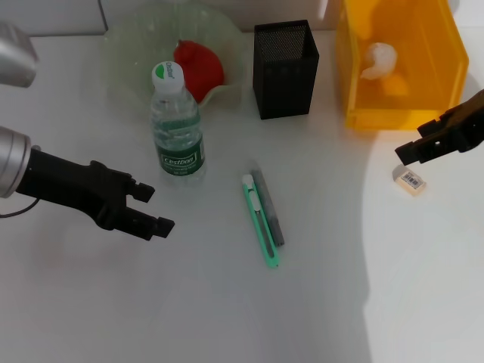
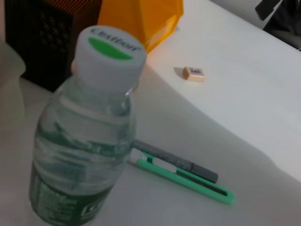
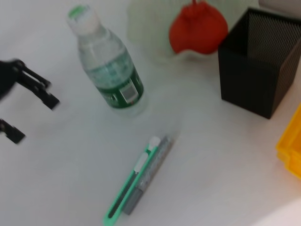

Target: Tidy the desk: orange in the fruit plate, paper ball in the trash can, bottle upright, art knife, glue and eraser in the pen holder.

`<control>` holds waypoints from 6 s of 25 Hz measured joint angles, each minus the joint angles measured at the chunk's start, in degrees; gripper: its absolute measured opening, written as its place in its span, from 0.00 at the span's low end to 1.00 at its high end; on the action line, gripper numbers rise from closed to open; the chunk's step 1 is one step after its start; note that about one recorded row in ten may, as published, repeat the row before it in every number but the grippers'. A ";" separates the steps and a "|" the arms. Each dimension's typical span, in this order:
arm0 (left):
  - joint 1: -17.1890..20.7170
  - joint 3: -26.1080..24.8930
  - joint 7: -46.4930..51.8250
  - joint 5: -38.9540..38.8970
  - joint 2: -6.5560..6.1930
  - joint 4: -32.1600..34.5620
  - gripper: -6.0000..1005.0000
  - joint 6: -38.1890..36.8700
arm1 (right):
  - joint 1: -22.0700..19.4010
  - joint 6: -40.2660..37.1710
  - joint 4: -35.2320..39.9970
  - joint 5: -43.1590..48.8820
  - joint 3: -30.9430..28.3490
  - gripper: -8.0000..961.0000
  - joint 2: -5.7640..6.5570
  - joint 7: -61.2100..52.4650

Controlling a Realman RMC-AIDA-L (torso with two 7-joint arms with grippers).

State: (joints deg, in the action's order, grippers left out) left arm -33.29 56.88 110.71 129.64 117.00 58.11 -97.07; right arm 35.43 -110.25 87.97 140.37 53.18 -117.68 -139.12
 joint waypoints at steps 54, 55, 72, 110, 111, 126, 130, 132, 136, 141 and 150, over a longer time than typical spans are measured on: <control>3.75 -0.98 -1.47 2.89 -1.33 -0.57 0.84 1.04 | 19.24 45.59 -45.58 -13.06 37.44 0.64 -2.21 -5.50; 3.74 -0.98 -1.47 2.89 -1.33 -0.59 0.84 1.07 | 19.14 45.82 -45.67 -13.13 37.64 0.64 -2.21 -5.49; 4.11 -0.98 -1.47 2.90 -1.24 -0.63 0.84 1.38 | 19.06 48.03 -46.40 -13.73 41.12 0.63 -2.20 -6.11; 4.46 -0.98 -1.47 2.90 -1.25 -1.33 0.84 1.62 | 12.90 42.15 -36.04 -7.71 38.13 0.64 -1.53 -9.77; 4.45 -0.98 -1.47 2.90 -1.25 -1.34 0.84 1.62 | 12.90 42.15 -36.04 -7.71 38.13 0.64 -1.53 -9.77; 3.74 -0.99 -1.47 2.90 -1.25 -1.42 0.84 1.70 | 11.40 42.15 -29.14 -4.09 36.23 0.64 -1.87 -11.84; 3.03 -0.99 -1.82 2.90 -1.25 -1.43 0.84 1.71 | 14.70 43.39 -35.02 -7.56 36.90 0.64 -1.94 -10.36; 3.03 -0.99 -1.82 2.90 -1.25 -1.43 0.84 1.71 | 15.63 44.33 -36.90 -8.04 37.29 0.64 -2.03 -10.02; 2.63 -0.98 -2.09 2.90 -1.25 -1.50 0.84 1.72 | 16.50 46.63 -39.10 -9.74 39.73 0.63 -2.10 -9.96; 2.51 -0.98 -2.12 2.89 -1.31 -1.96 0.84 1.94 | 16.75 48.79 -40.72 -10.76 42.73 0.63 -2.18 -9.96; 2.50 -0.98 -2.11 2.90 -1.30 -2.38 0.84 2.38 | 16.58 50.85 -42.17 -11.49 44.32 0.64 -2.21 -9.96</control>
State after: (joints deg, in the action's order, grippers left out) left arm -30.79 55.90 108.60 132.54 115.70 55.73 -94.69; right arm 52.01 -59.40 45.80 128.89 97.50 -119.89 -149.09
